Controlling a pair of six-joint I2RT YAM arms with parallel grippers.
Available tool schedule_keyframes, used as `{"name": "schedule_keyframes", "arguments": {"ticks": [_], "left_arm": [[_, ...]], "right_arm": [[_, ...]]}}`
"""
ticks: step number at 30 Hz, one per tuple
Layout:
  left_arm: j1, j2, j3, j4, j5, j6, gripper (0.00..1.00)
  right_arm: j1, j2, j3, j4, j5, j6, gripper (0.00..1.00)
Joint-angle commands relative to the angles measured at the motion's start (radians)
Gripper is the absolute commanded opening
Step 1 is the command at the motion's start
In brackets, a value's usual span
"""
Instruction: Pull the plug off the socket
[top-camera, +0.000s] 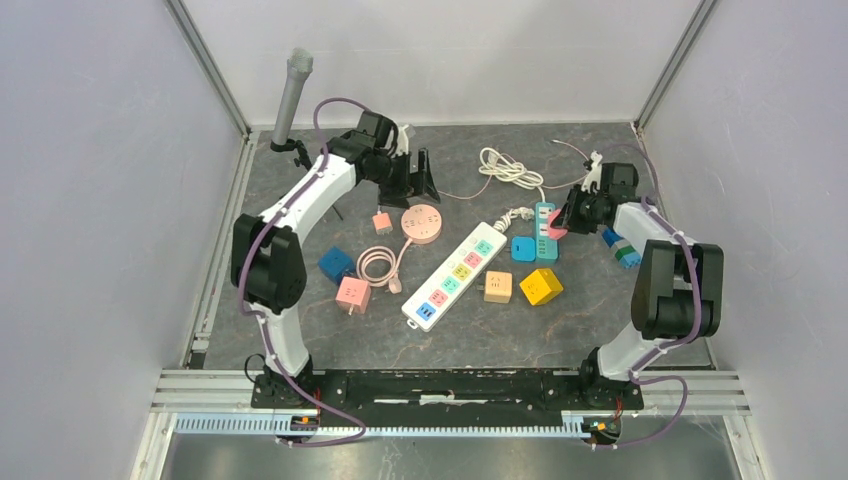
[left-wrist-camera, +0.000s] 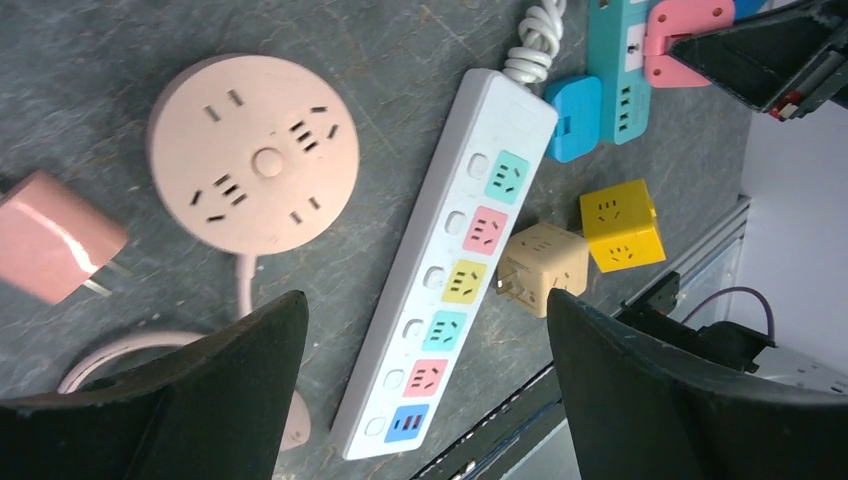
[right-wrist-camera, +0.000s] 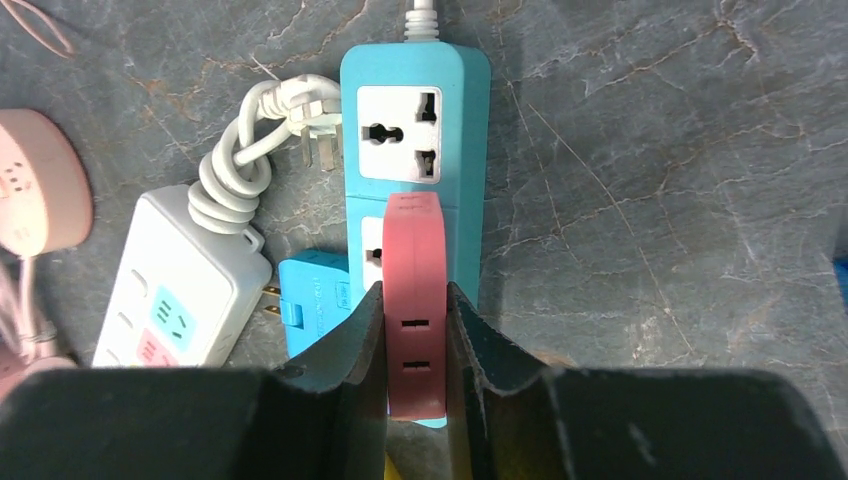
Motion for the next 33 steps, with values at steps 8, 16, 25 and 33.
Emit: {"name": "schedule_keyframes", "arguments": {"ticks": [8, 16, 25, 33], "left_arm": [[-0.172, 0.146, 0.085, 0.354, 0.13, -0.213, 0.92], [-0.31, 0.351, 0.189, 0.497, 0.122, -0.361, 0.79], [-0.396, 0.485, 0.266, 0.582, -0.045, -0.415, 0.4], [-0.412, 0.578, 0.324, 0.598, -0.094, -0.49, 0.36]], "right_arm": [[0.175, -0.103, -0.082, 0.027, 0.387, 0.108, 0.0], [0.161, -0.109, -0.076, 0.012, 0.294, 0.125, 0.0], [0.158, -0.088, -0.053, -0.026, 0.348, 0.061, 0.0], [0.158, -0.09, -0.098, 0.017, 0.347, 0.093, 0.0]]}}
